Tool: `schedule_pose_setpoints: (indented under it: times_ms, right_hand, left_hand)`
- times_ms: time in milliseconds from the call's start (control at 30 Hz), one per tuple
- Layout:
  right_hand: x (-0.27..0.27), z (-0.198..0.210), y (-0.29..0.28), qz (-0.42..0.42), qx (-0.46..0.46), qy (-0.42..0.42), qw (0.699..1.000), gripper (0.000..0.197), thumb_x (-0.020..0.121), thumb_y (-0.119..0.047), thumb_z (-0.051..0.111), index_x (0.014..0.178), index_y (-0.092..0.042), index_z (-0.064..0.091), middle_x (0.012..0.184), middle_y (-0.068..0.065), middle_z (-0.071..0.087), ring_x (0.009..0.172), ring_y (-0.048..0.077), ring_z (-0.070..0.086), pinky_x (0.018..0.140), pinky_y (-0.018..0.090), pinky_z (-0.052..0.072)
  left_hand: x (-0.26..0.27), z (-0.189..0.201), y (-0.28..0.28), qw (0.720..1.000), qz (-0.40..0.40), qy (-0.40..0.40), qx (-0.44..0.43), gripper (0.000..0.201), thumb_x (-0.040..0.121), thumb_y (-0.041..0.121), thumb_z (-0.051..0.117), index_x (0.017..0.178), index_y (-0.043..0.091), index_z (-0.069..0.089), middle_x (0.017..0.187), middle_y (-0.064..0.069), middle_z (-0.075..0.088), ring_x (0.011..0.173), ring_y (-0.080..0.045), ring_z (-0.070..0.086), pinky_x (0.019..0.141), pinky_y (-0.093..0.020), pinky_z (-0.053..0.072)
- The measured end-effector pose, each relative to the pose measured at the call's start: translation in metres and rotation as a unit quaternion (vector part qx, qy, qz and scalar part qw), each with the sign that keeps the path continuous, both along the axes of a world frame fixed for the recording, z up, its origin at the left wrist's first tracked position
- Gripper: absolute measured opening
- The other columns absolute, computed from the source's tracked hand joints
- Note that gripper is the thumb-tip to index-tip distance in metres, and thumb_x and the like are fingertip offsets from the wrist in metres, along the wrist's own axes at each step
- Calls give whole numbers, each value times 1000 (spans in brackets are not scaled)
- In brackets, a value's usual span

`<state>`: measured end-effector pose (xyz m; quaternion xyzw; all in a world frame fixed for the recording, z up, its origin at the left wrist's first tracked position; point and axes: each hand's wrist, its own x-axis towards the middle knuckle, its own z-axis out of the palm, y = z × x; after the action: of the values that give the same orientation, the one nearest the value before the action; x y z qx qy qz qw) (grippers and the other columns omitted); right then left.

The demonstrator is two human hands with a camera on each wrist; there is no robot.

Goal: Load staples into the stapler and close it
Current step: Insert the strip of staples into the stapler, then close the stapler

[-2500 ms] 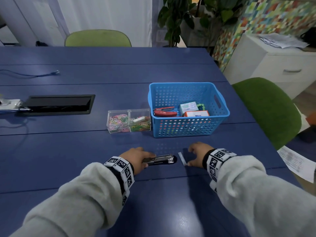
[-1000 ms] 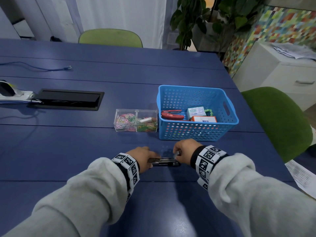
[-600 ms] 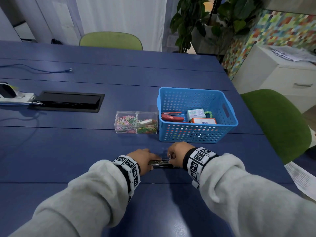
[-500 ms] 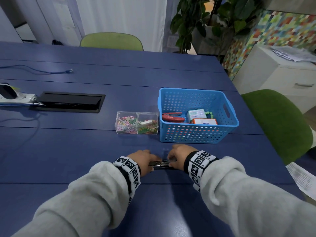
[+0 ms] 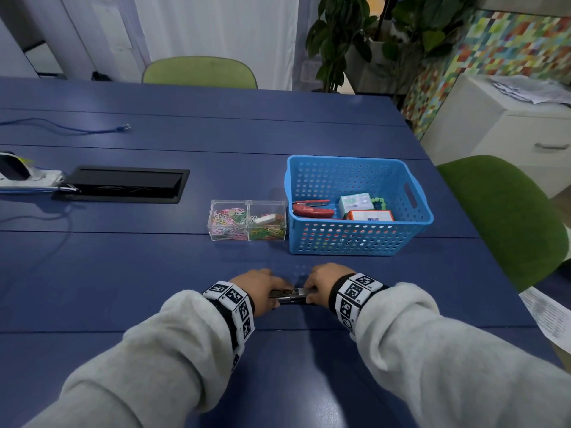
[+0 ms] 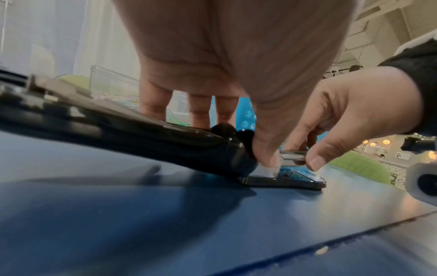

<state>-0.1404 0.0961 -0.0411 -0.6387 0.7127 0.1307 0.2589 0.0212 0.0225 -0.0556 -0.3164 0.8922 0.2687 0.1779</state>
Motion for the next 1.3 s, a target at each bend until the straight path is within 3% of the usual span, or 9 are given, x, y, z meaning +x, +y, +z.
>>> schedule_pose_setpoints:
  times_ms: [233, 367, 566, 733, 833, 966, 1100, 1200, 1300]
  right_hand:
    - [-7, -1, 6, -14, -10, -5, 1000, 29, 82, -32, 60, 107, -19, 66, 115, 7, 61, 109, 28, 56, 91, 37, 47]
    - [-14, -1, 11, -30, -10, -15, 999, 31, 84, -29, 59, 112, -18, 64, 119, 8, 60, 112, 27, 54, 94, 36, 46]
    - [-24, -1, 19, -81, -19, -31, 996, 28, 84, -30, 59, 110, -20, 64, 109, 6, 56, 109, 26, 55, 92, 34, 45]
    - [-29, -8, 25, -135, -49, -82, 986, 27, 81, -31, 63, 106, -21, 64, 117, 5, 58, 107, 23, 56, 93, 28, 43]
    - [-30, -8, 26, -169, -70, -109, 977, 26, 81, -30, 63, 106, -21, 61, 105, 2, 61, 98, 21, 56, 89, 27, 44]
    - [-30, -8, 28, -193, -68, -124, 971, 26, 82, -31, 63, 105, -21, 60, 91, -5, 54, 85, 15, 50, 82, 24, 42]
    - [-31, -3, 26, -212, -83, -150, 962, 18, 79, -31, 66, 95, -26, 61, 89, -5, 57, 88, 16, 54, 87, 28, 46]
    - [-29, 4, 22, -236, -123, -195, 944, 11, 76, -27, 71, 81, -33, 62, 88, -4, 63, 91, 18, 59, 92, 31, 48]
    - [-25, 9, 20, -255, -145, -233, 927, 26, 74, -23, 73, 65, -40, 56, 84, -4, 65, 82, 15, 58, 87, 35, 53]
  left_hand:
    - [4, -3, -2, 1000, 19, 13, 10, 48, 85, 28, 62, 130, 37, 47, 127, -7, 50, 121, -27, 50, 103, -39, 43]
    - [19, -2, -9, 999, 39, -9, 3, 61, 79, 27, 69, 134, 31, 43, 129, -6, 46, 121, -27, 48, 102, -36, 43]
    - [52, 4, -25, 994, 80, -58, -44, 41, 79, 32, 68, 118, 23, 57, 124, -4, 54, 113, -24, 54, 97, -35, 45]
    - [57, 19, -29, 992, 110, -8, -67, 36, 78, 33, 69, 113, 26, 61, 118, 0, 58, 110, -21, 55, 95, -33, 45]
    - [50, 35, -31, 989, 123, 38, -69, 38, 75, 30, 73, 111, 25, 63, 114, 0, 61, 109, -21, 56, 96, -32, 44]
    - [34, 48, -27, 986, 126, 92, -66, 42, 76, 24, 73, 116, 22, 61, 118, -2, 61, 110, -20, 56, 97, -28, 42]
    - [17, 54, -16, 975, 148, 160, -30, 47, 75, 19, 74, 119, 21, 59, 119, -2, 62, 108, -18, 58, 98, -27, 45]
    - [0, 54, -7, 973, 142, 181, -9, 40, 72, 20, 77, 109, 23, 63, 105, 1, 65, 97, -16, 62, 90, -27, 50]
    - [-17, 49, 2, 976, 133, 171, -1, 41, 71, 24, 77, 110, 26, 62, 101, 3, 62, 90, -14, 58, 81, -23, 45]
